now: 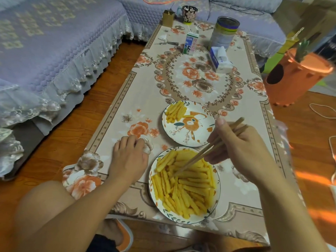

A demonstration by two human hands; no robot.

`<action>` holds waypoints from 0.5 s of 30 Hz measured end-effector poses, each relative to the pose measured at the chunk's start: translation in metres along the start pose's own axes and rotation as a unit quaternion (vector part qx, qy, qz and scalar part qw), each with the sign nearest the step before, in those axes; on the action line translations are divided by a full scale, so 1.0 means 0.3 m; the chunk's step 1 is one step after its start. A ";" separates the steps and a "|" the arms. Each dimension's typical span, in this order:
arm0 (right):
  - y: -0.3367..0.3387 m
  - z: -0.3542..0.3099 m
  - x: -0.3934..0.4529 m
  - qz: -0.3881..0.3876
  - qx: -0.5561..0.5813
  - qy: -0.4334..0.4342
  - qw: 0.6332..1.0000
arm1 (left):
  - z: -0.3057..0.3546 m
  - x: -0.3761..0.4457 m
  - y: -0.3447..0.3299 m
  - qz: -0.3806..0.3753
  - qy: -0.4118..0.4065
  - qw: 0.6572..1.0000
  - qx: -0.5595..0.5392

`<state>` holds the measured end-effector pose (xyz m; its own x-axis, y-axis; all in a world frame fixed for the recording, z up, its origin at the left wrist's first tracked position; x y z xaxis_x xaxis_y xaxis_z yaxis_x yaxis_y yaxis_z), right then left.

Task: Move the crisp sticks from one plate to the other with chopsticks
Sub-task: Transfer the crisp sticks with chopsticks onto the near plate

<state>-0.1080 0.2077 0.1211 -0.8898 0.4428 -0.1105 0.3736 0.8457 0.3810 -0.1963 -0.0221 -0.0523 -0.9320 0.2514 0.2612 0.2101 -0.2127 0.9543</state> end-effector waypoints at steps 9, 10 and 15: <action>0.170 -0.071 0.098 0.152 0.068 0.060 0.984 | -0.001 -0.001 -0.003 0.007 -0.001 1.000 -0.005; 0.186 -0.056 0.128 0.188 0.075 0.064 0.977 | -0.001 -0.001 -0.005 0.007 -0.002 1.000 -0.005; 0.119 0.084 0.279 0.237 0.035 0.065 0.969 | -0.002 0.001 -0.010 0.004 -0.002 1.000 -0.007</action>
<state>-0.1625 0.2822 0.1024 -0.6379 0.7489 0.1798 0.7610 0.5770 0.2966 -0.1975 -0.0219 -0.0551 -0.9292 0.2530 0.2694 0.2135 -0.2277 0.9500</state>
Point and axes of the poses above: each hand's wrist, its own x-axis towards the middle knuckle, its own y-axis out of the back of the hand, z = x × y, the point moved 8 cm from there along x, towards the middle knuckle, and after that the axes turned 14 degrees about z, right-handed, at the moved point
